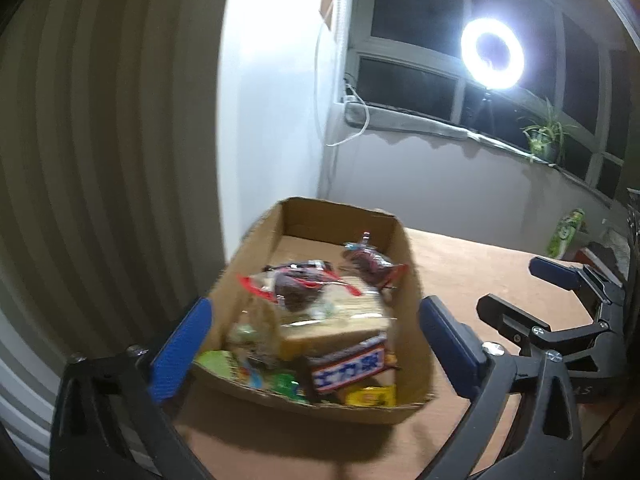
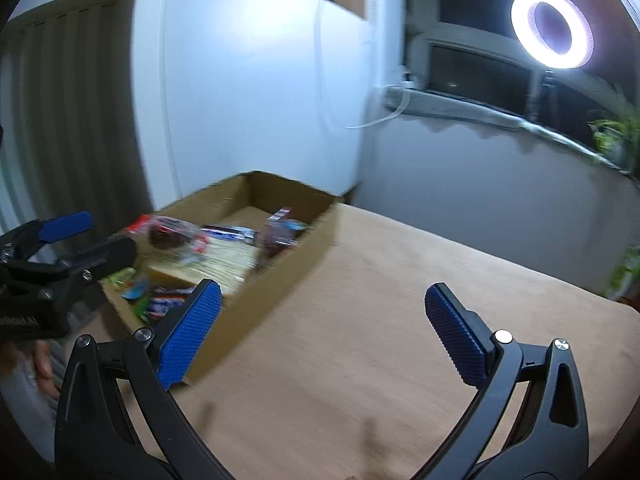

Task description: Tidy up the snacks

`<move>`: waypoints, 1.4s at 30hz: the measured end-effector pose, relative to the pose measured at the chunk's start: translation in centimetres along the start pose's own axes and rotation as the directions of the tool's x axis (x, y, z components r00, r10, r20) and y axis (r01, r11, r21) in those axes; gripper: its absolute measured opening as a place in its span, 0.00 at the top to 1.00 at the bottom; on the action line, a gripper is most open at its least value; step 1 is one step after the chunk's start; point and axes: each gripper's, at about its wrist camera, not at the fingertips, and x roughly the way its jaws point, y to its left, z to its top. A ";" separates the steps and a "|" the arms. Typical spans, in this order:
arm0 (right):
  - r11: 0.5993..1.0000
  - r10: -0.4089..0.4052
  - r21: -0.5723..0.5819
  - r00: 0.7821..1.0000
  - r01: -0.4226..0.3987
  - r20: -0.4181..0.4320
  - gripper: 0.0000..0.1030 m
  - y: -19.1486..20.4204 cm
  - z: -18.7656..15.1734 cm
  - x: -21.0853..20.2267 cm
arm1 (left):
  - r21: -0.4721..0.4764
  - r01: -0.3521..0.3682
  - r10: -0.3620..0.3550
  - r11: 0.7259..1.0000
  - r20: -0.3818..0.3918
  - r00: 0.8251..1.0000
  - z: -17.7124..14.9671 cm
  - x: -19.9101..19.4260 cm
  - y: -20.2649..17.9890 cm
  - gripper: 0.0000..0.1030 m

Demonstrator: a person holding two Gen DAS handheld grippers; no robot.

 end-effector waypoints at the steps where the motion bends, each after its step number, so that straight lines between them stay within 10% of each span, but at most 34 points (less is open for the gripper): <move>1: 1.000 -0.027 0.011 1.000 0.027 0.000 0.00 -0.6 -0.3 -0.5 | 0.000 0.005 -0.005 1.000 -0.003 1.000 0.0 0.0 -0.4 0.00; 22: 0.938 -0.266 0.224 0.963 0.266 -0.027 0.00 -11.2 -7.3 -9.7 | 0.155 0.104 -0.099 0.983 -0.042 0.994 -2.3 -0.6 -12.1 0.00; 42: 0.926 -0.286 0.253 0.958 0.280 -0.013 0.00 -12.5 -8.3 -11.9 | 0.166 0.157 -0.153 0.974 -0.034 0.988 -3.2 -2.3 -15.1 0.00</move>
